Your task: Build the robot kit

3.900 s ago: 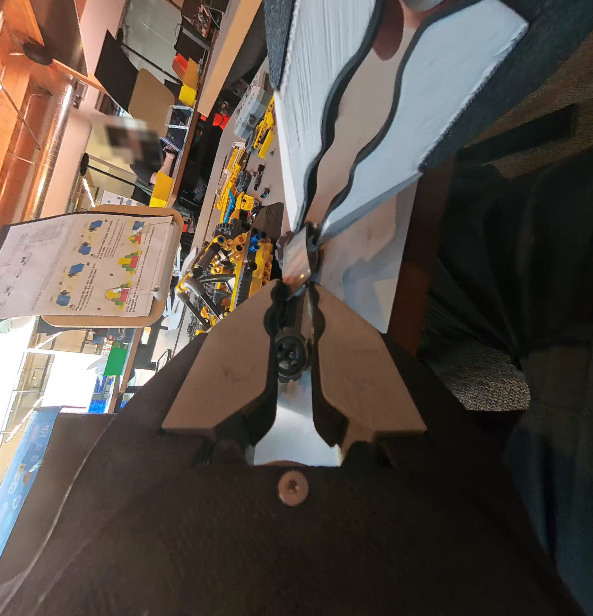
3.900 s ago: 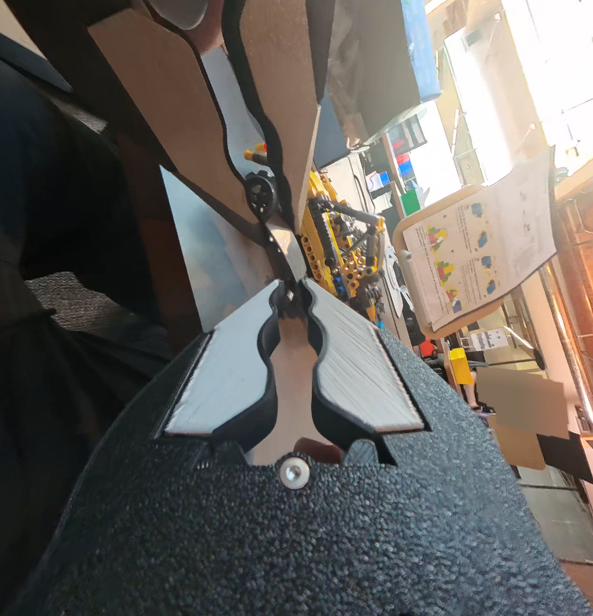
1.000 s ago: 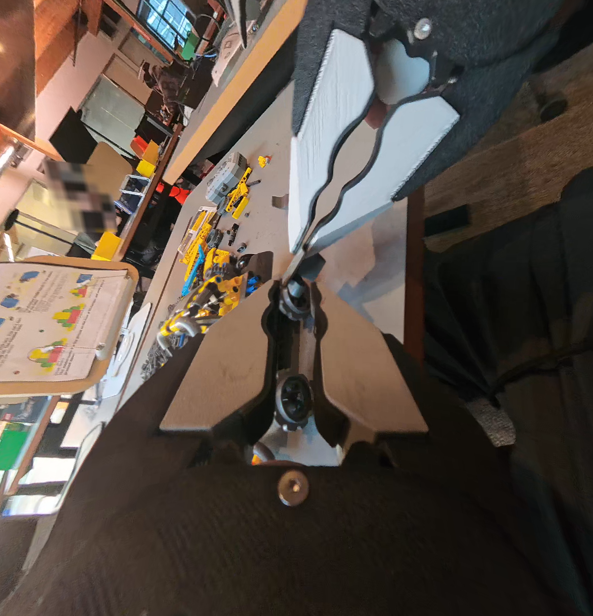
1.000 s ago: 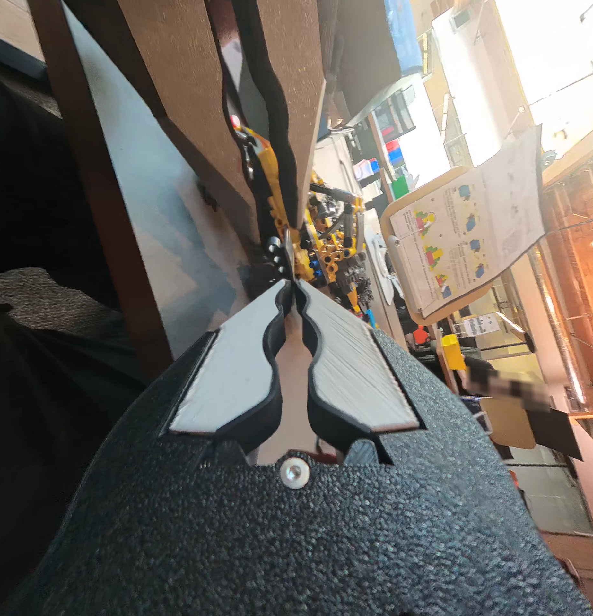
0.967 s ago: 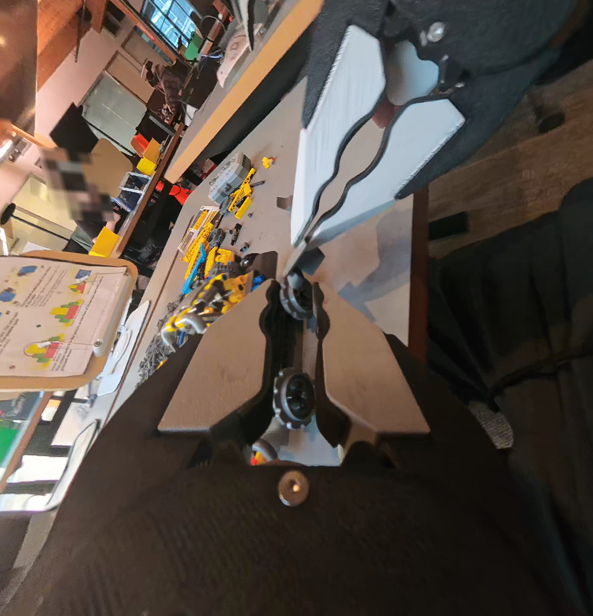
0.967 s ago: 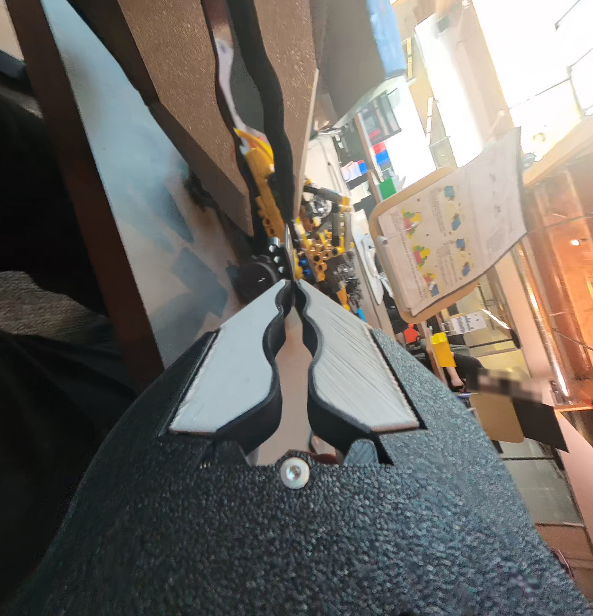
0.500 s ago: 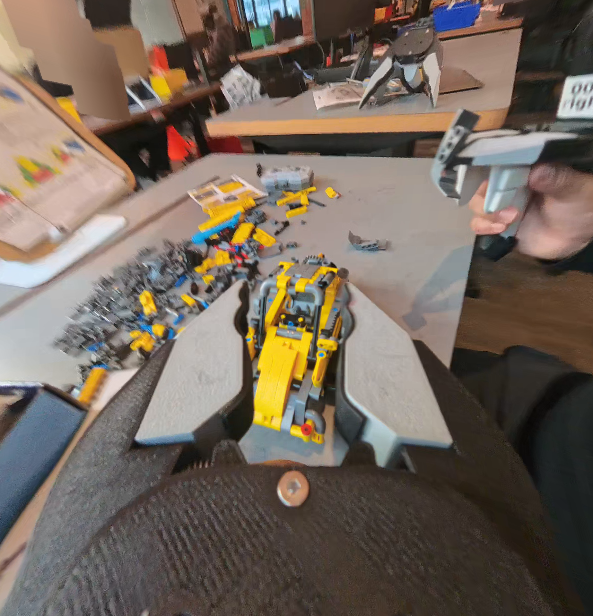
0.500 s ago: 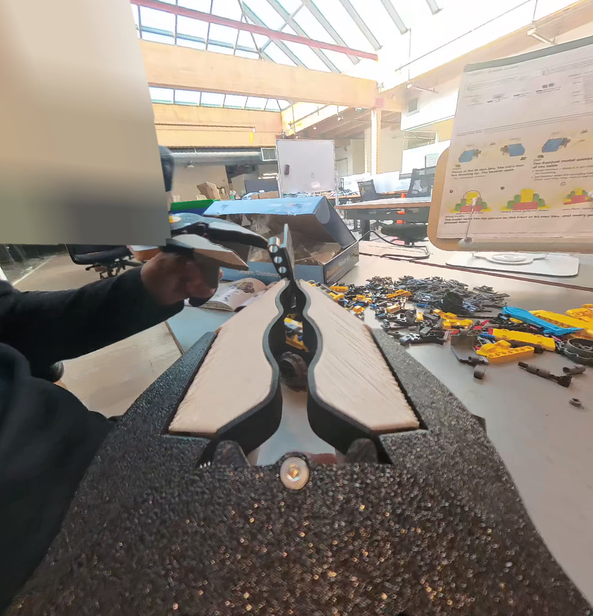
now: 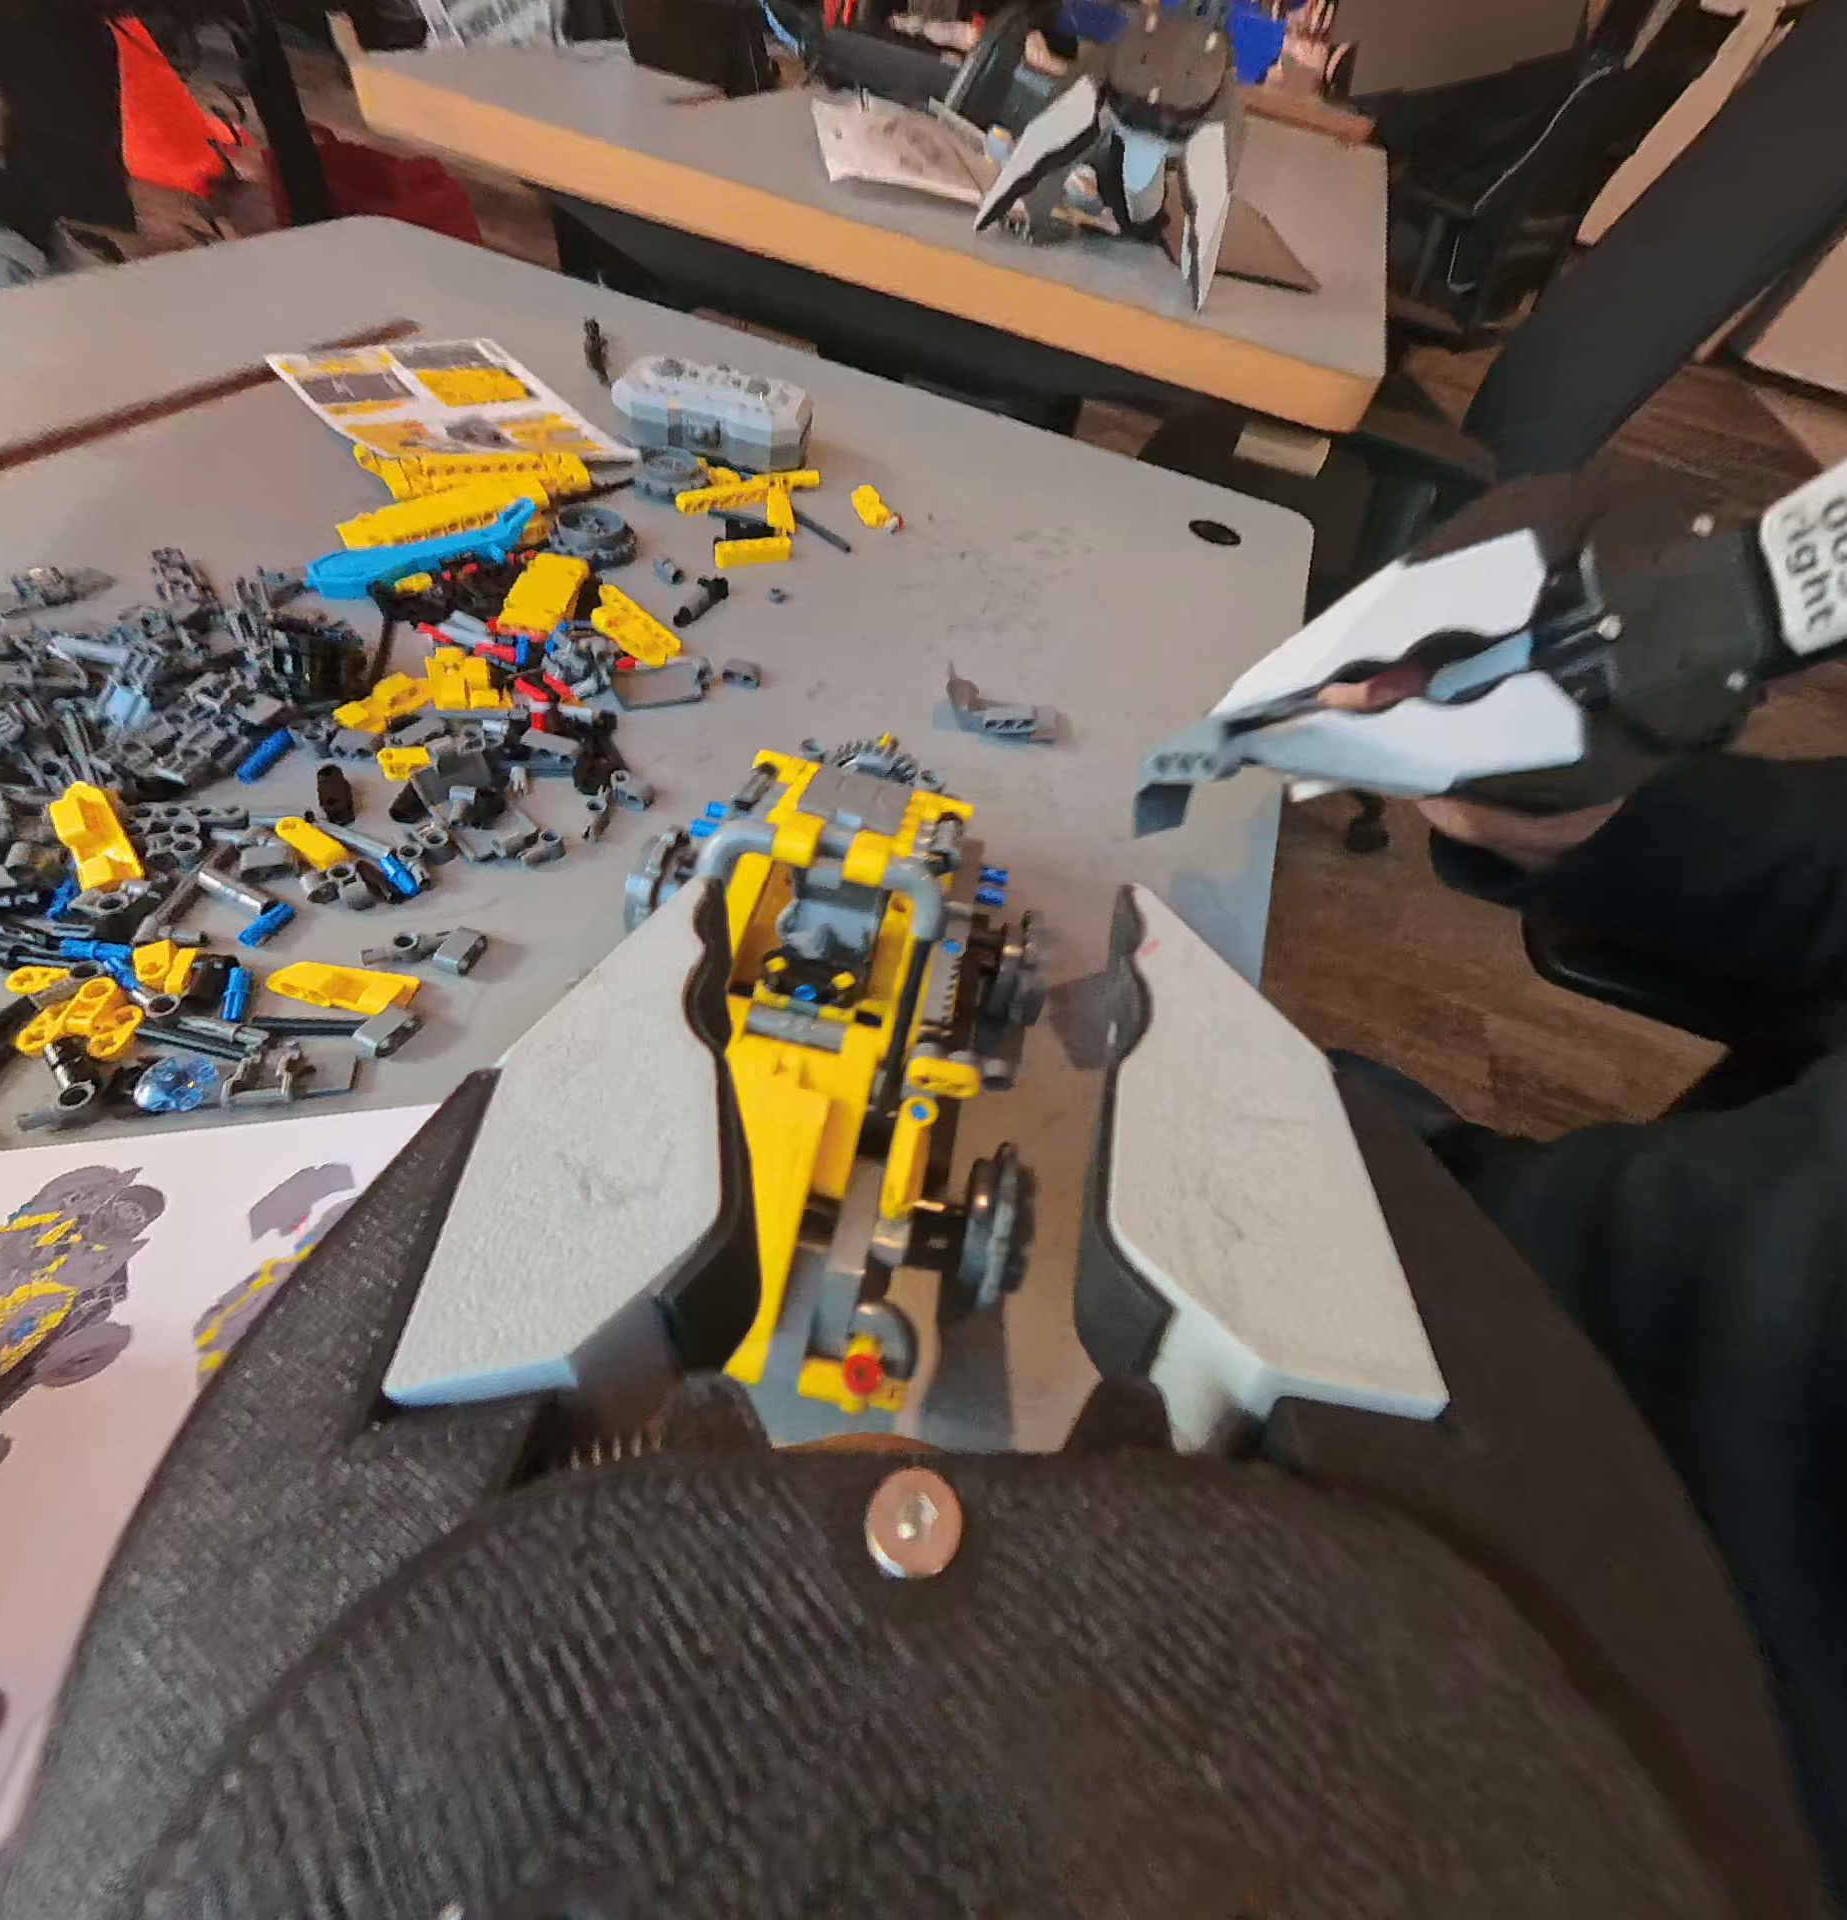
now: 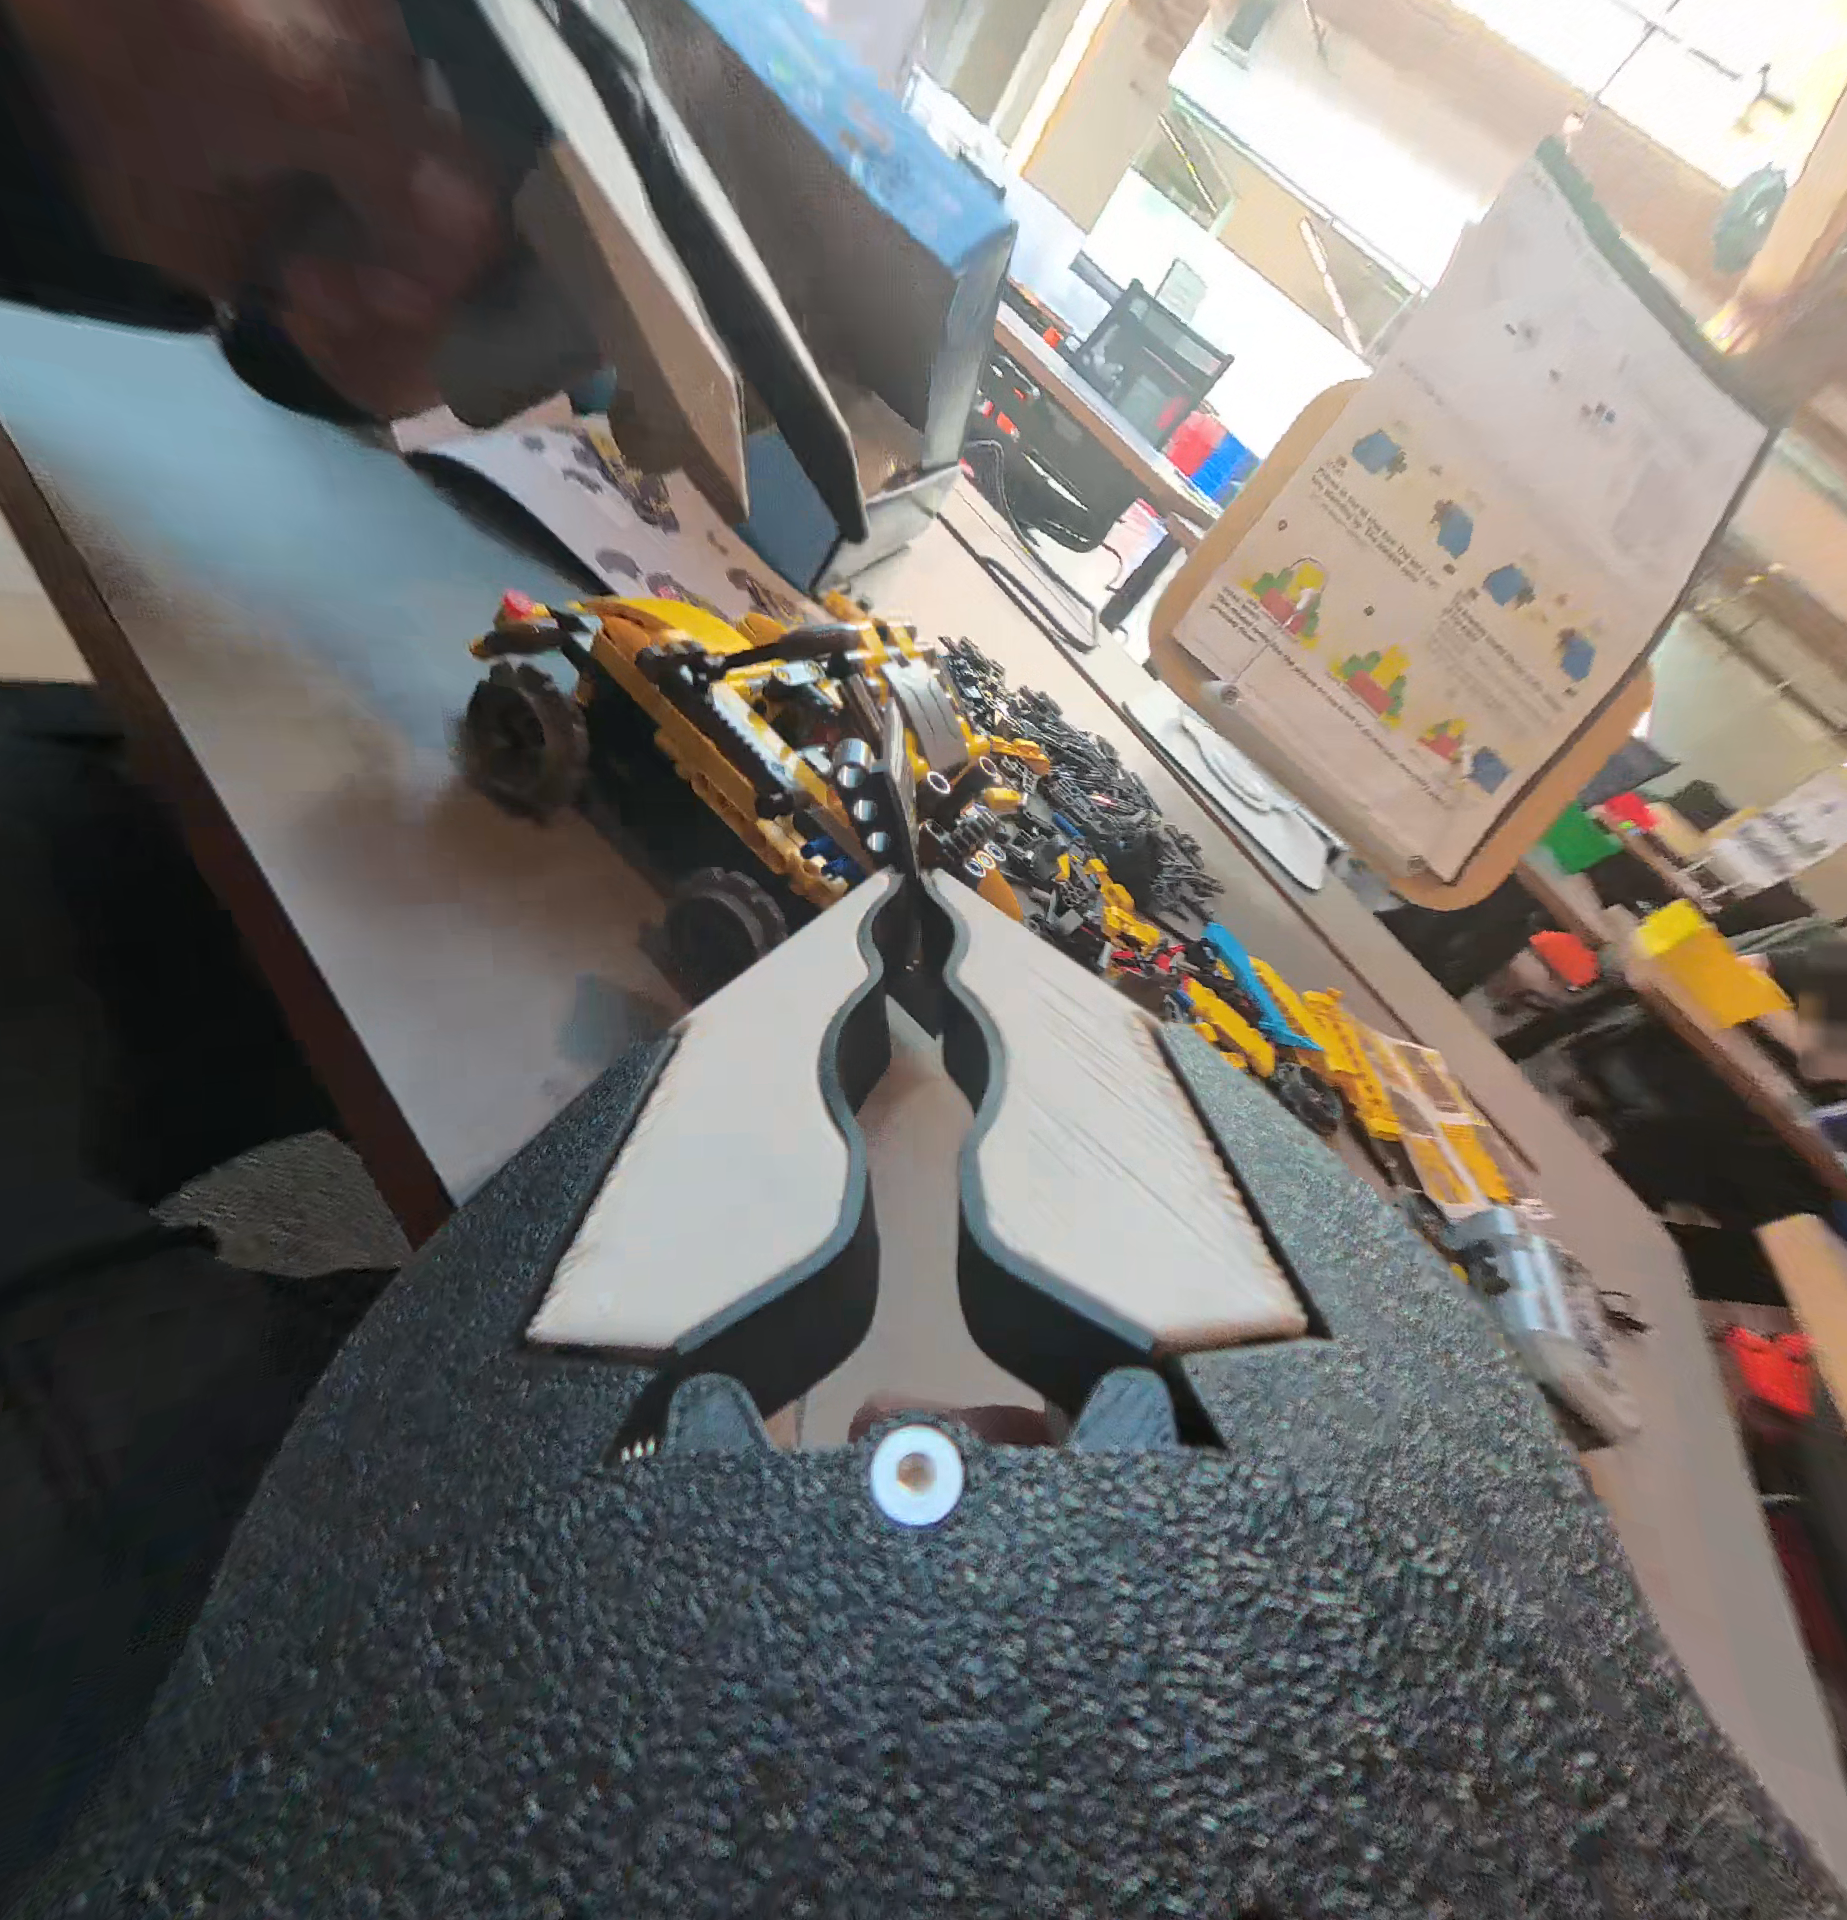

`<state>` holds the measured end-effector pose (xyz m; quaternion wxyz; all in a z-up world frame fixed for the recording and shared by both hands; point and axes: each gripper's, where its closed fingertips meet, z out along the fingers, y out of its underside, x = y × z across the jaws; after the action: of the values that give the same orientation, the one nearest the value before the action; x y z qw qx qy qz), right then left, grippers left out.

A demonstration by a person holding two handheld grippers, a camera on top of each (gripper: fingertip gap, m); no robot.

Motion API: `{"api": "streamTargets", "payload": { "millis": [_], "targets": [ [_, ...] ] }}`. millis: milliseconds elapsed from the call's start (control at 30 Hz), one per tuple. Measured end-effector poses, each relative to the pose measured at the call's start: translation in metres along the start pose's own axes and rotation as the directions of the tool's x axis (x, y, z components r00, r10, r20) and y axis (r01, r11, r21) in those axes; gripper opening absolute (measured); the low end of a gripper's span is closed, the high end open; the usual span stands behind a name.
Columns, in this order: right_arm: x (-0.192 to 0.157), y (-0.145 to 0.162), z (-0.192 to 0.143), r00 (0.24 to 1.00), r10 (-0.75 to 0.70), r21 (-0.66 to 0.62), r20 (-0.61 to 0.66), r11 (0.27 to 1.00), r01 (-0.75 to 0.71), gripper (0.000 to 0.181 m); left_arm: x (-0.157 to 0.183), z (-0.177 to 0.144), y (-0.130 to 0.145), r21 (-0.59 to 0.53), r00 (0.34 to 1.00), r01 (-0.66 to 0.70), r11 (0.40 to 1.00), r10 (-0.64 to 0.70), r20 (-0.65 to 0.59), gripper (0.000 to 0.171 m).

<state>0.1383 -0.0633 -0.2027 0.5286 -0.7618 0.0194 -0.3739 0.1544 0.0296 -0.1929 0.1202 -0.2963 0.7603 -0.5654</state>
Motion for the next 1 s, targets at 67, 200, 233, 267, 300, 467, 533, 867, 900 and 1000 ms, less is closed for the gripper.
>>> {"api": "streamTargets", "payload": {
  "millis": [67, 200, 233, 267, 300, 467, 533, 867, 900, 1000],
  "targets": [
    [-0.003, 0.006, 0.002, 0.995, -0.093, -0.037, -0.034, 0.995, 0.092, 0.000, 0.013, -0.001, -0.002, 0.062, 0.997, -0.043, 0.997, 0.039, 0.068, 0.072],
    [-0.005, 0.019, 0.007, 0.973, -0.221, -0.102, -0.072, 0.972, 0.213, 0.000, 0.051, -0.005, 0.018, 0.087, 0.979, -0.163, 0.983, 0.151, 0.137, 0.066],
    [-0.005, 0.021, 0.009, 0.969, -0.237, -0.113, -0.074, 0.967, 0.228, 0.000, 0.058, -0.005, 0.026, 0.078, 0.975, -0.184, 0.980, 0.172, 0.137, 0.063],
    [-0.005, 0.024, 0.010, 0.968, -0.241, -0.124, -0.071, 0.965, 0.231, 0.000, 0.063, -0.006, 0.035, 0.062, 0.969, -0.214, 0.975, 0.204, 0.142, 0.060],
    [-0.005, 0.025, 0.011, 0.967, -0.243, -0.130, -0.074, 0.964, 0.233, 0.000, 0.064, -0.007, 0.044, 0.044, 0.957, -0.252, 0.967, 0.242, 0.161, 0.057],
    [-0.002, 0.030, 0.020, 0.957, -0.275, -0.142, -0.090, 0.955, 0.261, 0.000, 0.060, -0.008, 0.056, 0.005, 0.913, -0.365, 0.931, 0.356, 0.198, 0.054],
    [-0.003, 0.031, 0.022, 0.961, -0.262, -0.141, -0.086, 0.958, 0.249, 0.000, 0.059, -0.009, 0.054, 0.018, 0.924, -0.343, 0.939, 0.334, 0.185, 0.053],
    [-0.006, 0.037, 0.026, 0.956, -0.273, -0.102, -0.112, 0.960, 0.262, 0.000, 0.063, -0.007, 0.059, 0.010, 0.954, -0.286, 0.958, 0.284, 0.098, 0.046],
    [-0.005, 0.037, 0.026, 0.953, -0.279, -0.100, -0.118, 0.958, 0.268, 0.000, 0.062, -0.006, 0.059, 0.007, 0.957, -0.275, 0.961, 0.274, 0.092, 0.045],
    [-0.006, 0.037, 0.028, 0.946, -0.301, -0.099, -0.119, 0.952, 0.291, 0.000, 0.063, -0.007, 0.058, 0.022, 0.964, -0.256, 0.967, 0.253, 0.077, 0.040]
  ]
}}
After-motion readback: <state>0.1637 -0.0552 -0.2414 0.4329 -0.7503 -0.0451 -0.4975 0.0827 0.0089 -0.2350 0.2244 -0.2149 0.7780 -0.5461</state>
